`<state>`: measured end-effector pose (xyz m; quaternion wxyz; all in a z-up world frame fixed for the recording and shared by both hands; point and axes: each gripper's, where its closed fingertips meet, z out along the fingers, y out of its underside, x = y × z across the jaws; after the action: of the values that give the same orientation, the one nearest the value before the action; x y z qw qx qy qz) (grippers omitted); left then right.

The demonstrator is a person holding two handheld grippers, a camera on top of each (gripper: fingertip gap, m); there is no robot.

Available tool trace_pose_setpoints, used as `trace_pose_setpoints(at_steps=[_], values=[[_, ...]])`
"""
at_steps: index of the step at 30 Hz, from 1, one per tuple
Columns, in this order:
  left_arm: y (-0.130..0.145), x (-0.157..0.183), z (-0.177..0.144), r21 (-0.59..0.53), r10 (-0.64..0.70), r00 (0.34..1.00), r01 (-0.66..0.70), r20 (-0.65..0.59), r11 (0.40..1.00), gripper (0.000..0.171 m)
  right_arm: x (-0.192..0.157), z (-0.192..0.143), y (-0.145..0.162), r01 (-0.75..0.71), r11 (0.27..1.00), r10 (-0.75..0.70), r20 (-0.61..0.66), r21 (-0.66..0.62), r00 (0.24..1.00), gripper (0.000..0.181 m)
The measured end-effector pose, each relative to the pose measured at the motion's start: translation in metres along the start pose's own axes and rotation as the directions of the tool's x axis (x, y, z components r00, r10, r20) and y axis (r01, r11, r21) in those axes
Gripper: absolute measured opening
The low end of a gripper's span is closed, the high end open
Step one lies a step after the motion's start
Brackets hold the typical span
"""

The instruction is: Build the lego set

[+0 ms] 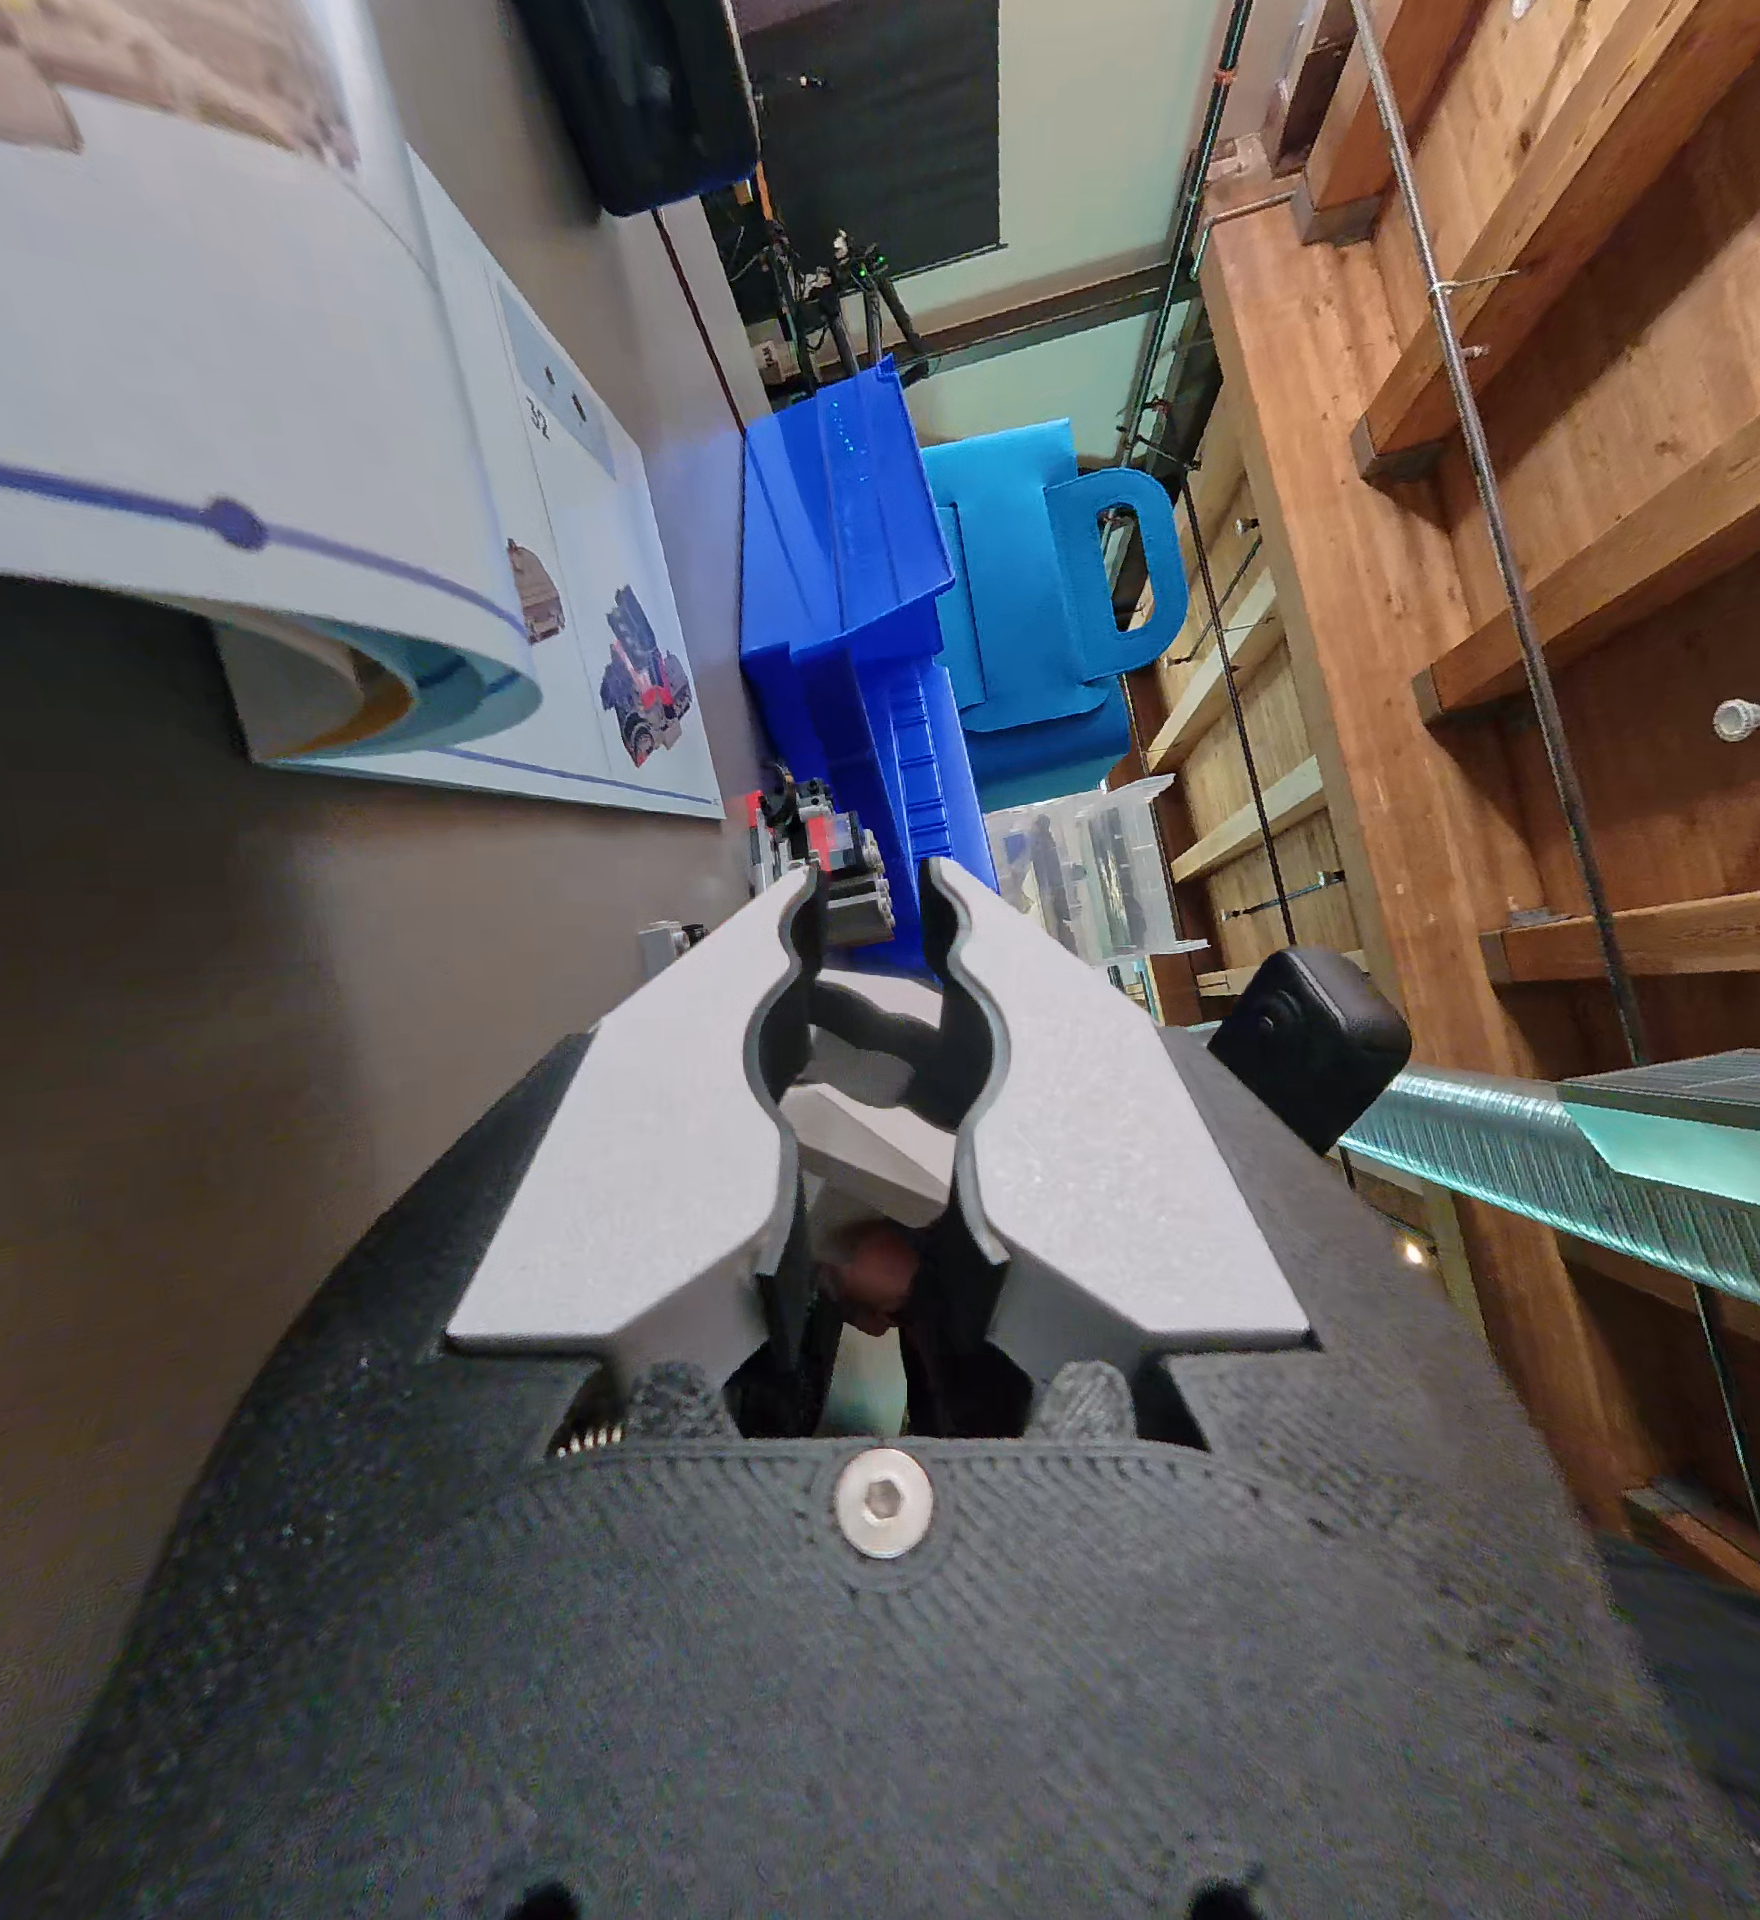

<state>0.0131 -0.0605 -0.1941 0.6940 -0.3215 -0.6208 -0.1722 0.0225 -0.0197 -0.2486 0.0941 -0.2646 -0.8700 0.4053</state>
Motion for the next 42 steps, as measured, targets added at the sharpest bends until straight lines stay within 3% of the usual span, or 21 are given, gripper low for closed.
trace_pose_setpoints(at_steps=[3,5,9,19,24,26,28,31,36,42], values=[[0.000,0.000,-0.002,-0.001,0.000,1.000,0.000,-0.004,1.000,0.019,0.003,0.006,0.001,0.017,0.999,-0.018,-0.038,-0.033,0.999,0.038],[0.001,0.001,-0.002,-0.006,-0.003,1.000,0.003,-0.010,1.000,0.019,0.003,0.008,0.001,0.037,0.998,-0.039,-0.051,-0.042,0.998,0.022],[0.003,0.002,-0.002,-0.014,-0.011,1.000,0.010,-0.021,1.000,0.019,0.003,0.008,0.000,0.058,0.998,-0.060,-0.069,-0.036,0.996,0.021],[0.005,0.006,-0.004,-0.038,-0.055,0.996,0.052,-0.067,0.998,0.019,-0.030,-0.017,-0.037,0.115,0.952,-0.136,0.054,0.282,0.989,0.020],[0.007,0.012,-0.007,-0.070,-0.059,0.993,0.051,-0.106,0.996,0.020,-0.027,-0.030,-0.049,0.025,0.929,-0.070,0.111,0.369,0.991,0.020],[0.007,0.014,-0.007,-0.073,-0.033,0.993,0.025,-0.111,0.997,0.022,-0.017,-0.039,-0.058,0.013,0.898,-0.038,0.047,0.441,0.998,0.020],[0.008,0.016,-0.007,-0.083,0.006,0.994,-0.015,-0.109,0.996,0.024,0.003,-0.046,-0.061,0.067,0.879,-0.012,-0.119,0.473,0.993,0.020],[0.012,0.020,-0.003,-0.095,0.061,0.992,-0.072,-0.111,0.993,0.026,0.021,-0.050,-0.053,0.160,0.891,-0.015,-0.325,0.425,0.946,0.020],[0.023,0.021,0.005,-0.124,0.101,0.990,-0.114,-0.103,0.986,0.026,0.016,-0.049,-0.048,0.164,0.897,-0.013,-0.348,0.410,0.937,0.020],[0.032,0.023,0.010,-0.140,0.144,0.985,-0.156,-0.095,0.978,0.027,-0.003,-0.047,-0.052,0.102,0.888,0.002,-0.227,0.449,0.974,0.020]])
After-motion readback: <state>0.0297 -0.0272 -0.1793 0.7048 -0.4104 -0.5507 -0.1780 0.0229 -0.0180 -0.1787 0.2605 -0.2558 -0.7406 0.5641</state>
